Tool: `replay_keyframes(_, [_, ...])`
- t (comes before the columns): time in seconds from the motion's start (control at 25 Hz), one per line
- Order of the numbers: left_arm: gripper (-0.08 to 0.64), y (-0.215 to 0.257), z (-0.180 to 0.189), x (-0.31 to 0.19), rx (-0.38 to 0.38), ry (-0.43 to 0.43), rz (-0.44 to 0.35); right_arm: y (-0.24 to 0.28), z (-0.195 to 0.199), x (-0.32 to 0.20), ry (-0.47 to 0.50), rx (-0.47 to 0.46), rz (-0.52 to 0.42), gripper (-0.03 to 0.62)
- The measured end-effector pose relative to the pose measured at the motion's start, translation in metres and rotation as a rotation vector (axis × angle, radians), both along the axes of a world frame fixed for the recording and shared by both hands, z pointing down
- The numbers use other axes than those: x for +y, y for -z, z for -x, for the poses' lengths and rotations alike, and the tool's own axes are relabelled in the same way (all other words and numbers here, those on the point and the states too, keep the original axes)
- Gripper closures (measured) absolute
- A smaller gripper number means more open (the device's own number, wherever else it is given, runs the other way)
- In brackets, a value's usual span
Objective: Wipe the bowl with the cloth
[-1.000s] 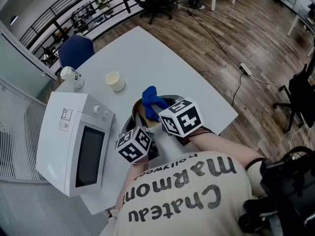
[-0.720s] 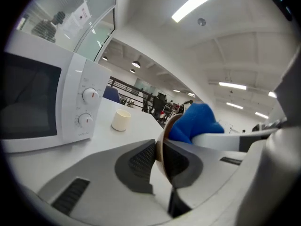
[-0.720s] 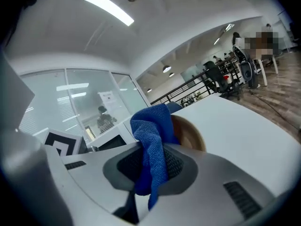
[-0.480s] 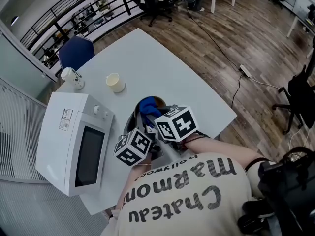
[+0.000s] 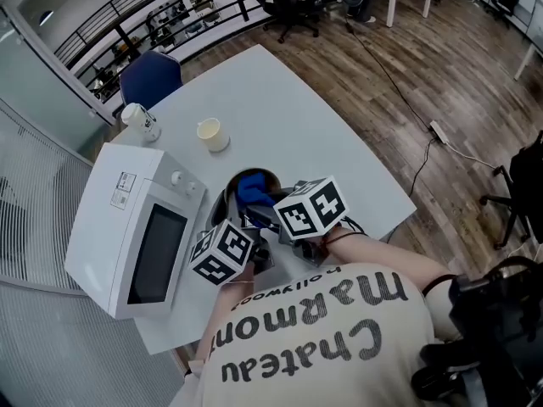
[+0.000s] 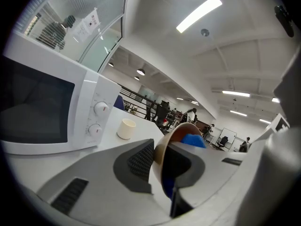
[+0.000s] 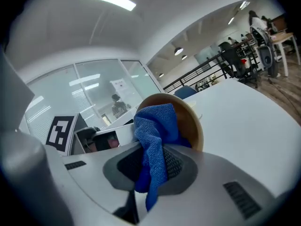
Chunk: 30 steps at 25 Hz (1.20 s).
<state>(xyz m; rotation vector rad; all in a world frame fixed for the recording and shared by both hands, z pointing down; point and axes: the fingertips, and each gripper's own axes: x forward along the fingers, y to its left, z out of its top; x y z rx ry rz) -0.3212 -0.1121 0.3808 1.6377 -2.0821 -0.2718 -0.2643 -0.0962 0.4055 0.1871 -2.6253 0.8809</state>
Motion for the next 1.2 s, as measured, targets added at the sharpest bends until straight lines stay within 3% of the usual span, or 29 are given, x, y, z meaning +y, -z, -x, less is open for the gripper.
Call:
replay_keyframes(0.12, [0.495, -0.006, -0.002, 0.005, -0.001, 0.027, 0.031, -0.008, -0.010, -0.001, 0.039, 0.071, -0.073, 0.534])
replay_keyframes(0.28, [0.495, -0.006, -0.016, 0.006, -0.015, 0.056, 0.059, -0.010, -0.028, -0.009, 0.090, 0.167, -0.255, 0.534])
replay_keyframes(0.64, [0.494, -0.015, -0.071, -0.002, -0.037, 0.051, 0.137, -0.005, -0.090, -0.050, 0.073, 0.239, -0.407, 0.534])
replay_keyframes(0.92, [0.491, -0.026, -0.129, -0.008, -0.032, 0.030, 0.206, -0.004, -0.146, -0.072, 0.029, 0.229, -0.481, 0.534])
replay_keyframes(1.2, [0.489, -0.036, -0.170, 0.000, 0.005, 0.068, 0.211, -0.003, -0.182, -0.071, 0.020, 0.155, -0.521, 0.534])
